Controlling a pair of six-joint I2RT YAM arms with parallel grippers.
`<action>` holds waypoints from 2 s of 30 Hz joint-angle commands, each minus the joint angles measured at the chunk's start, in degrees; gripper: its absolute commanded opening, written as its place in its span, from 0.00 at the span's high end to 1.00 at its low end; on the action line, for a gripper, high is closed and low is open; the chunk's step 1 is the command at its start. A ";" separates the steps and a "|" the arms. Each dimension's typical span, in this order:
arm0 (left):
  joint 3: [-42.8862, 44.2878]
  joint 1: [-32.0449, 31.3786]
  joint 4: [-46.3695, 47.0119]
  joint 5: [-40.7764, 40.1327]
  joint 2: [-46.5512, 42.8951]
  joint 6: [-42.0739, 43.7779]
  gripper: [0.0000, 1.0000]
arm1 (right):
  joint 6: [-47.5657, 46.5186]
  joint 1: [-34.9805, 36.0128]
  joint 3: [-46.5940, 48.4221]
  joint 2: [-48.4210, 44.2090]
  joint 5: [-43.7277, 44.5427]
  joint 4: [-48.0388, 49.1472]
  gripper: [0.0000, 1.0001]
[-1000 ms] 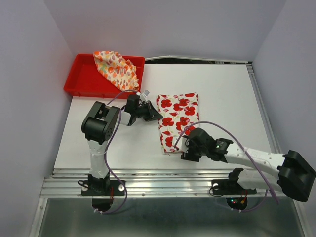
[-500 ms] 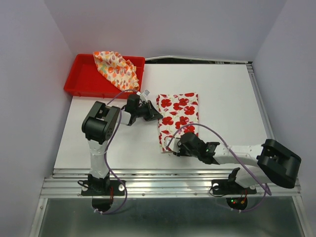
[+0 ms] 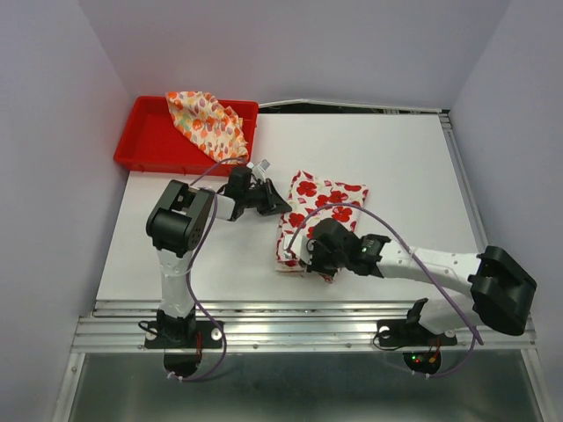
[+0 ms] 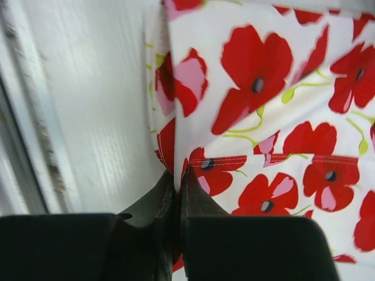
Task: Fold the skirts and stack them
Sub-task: Fold the skirt
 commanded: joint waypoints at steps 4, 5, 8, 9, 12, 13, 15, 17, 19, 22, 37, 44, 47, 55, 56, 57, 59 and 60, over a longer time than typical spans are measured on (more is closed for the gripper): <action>2.30 -0.10 -20.87 -4.06 0.06 11.85 1.00 | 5.66 0.27 9.62 -1.21 -19.11 -15.32 0.99; 2.83 -0.10 -23.76 -3.63 0.06 12.83 1.00 | 6.19 -0.86 10.24 -1.38 -20.07 -15.49 0.99; 4.76 -0.10 -28.51 -3.27 0.67 15.38 1.00 | 7.34 -4.12 11.20 -2.00 -22.00 -15.93 0.99; 5.29 -0.10 -29.58 -3.18 0.94 15.99 1.00 | 7.34 -5.17 12.34 -2.00 -22.71 -16.28 0.99; 7.14 -0.10 -32.74 -3.71 1.73 17.75 1.00 | 6.29 -10.00 14.97 -0.43 -25.87 -19.00 0.99; 7.40 -0.19 -33.10 -3.88 1.90 18.11 1.00 | 5.94 -11.93 15.68 1.06 -26.84 -20.14 0.99; 7.84 -0.19 -34.67 -4.41 2.08 18.63 1.00 | 4.62 -17.63 17.35 3.09 -30.70 -21.73 0.99; 7.84 -0.19 -34.86 -4.59 1.91 18.72 1.00 | 2.17 -20.38 20.51 5.89 -32.29 -24.36 0.99; 8.19 -0.28 -35.56 -5.11 1.91 19.07 1.00 | -0.12 -21.79 22.36 7.31 -34.05 -26.38 0.99; 8.54 -0.36 -36.26 -5.64 1.91 19.34 1.00 | -2.75 -22.84 25.79 9.59 -35.11 -28.93 0.99; 9.51 -0.36 -37.32 -5.47 2.96 19.78 1.00 | -14.01 -34.36 43.81 26.20 -35.99 -35.10 0.99; 9.86 -0.28 -37.67 -5.29 3.14 19.95 1.00 | -17.10 -35.86 43.99 36.40 -35.37 -32.11 0.99; 10.04 -0.36 -37.76 -4.94 3.05 20.13 1.00 | -16.21 -35.86 42.06 38.34 -34.50 -27.90 0.99; 9.16 -0.19 -34.78 -3.80 -0.55 19.26 1.00 | -17.18 -35.86 39.60 40.89 -34.06 -24.82 0.99; 9.16 -0.10 -33.73 -3.80 -1.34 18.90 1.00 | -17.35 -35.86 38.90 40.80 -33.79 -24.12 0.99; 8.90 -0.10 -32.76 -3.45 -2.82 18.12 1.00 | -17.53 -35.86 38.63 40.80 -33.70 -24.02 0.99; 9.25 0.07 -30.91 -2.66 -4.06 17.06 1.00 | -18.49 -35.86 38.02 40.63 -33.44 -24.02 0.99; 9.68 0.16 -29.42 -1.87 -4.94 16.01 1.00 | -18.76 -35.86 37.75 40.36 -33.18 -23.93 0.99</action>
